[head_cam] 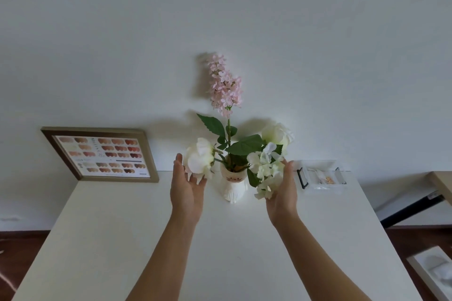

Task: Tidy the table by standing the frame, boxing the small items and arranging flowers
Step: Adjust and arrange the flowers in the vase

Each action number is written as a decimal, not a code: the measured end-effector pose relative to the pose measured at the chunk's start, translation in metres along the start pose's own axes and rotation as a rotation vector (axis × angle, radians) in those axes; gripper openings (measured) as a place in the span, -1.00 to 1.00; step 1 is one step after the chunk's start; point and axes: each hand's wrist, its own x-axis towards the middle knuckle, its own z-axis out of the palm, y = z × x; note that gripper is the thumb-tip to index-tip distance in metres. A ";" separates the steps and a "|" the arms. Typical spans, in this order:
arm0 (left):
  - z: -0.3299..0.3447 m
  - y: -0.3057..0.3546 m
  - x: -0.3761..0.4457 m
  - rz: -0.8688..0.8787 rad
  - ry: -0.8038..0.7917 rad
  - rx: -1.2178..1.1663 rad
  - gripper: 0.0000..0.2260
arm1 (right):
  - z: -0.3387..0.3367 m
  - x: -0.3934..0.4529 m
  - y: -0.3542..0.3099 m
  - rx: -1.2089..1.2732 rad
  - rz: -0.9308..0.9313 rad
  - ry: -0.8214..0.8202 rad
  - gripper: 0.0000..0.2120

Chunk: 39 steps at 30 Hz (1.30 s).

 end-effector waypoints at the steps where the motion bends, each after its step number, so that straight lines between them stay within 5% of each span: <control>1: 0.006 0.001 -0.001 0.018 -0.021 0.032 -0.62 | 0.007 -0.003 -0.004 -0.037 -0.037 -0.005 -0.49; 11: 0.028 -0.008 -0.014 0.108 -0.098 0.376 -0.62 | 0.040 -0.026 -0.003 -0.300 -0.180 0.037 -0.43; 15: 0.028 -0.015 -0.017 0.085 -0.107 0.408 -0.62 | 0.046 -0.030 0.004 -0.394 -0.206 0.011 -0.66; 18: 0.028 -0.017 -0.018 0.066 -0.090 0.413 -0.63 | 0.046 -0.030 0.006 -0.435 -0.190 0.012 -0.60; 24: 0.031 -0.006 -0.015 0.095 0.037 0.499 -0.59 | 0.039 -0.031 -0.005 -0.353 -0.305 0.063 -0.53; 27: 0.038 0.012 -0.004 0.241 0.086 0.640 -0.57 | 0.027 -0.018 -0.023 -0.230 -0.357 0.185 -0.50; 32: 0.068 0.044 0.024 0.495 -0.078 0.968 -0.57 | 0.007 0.032 -0.063 -0.119 -0.092 0.167 -0.30; 39: 0.103 0.039 0.055 0.369 -0.239 1.095 -0.80 | 0.012 0.057 -0.072 -0.151 0.071 -0.116 -0.46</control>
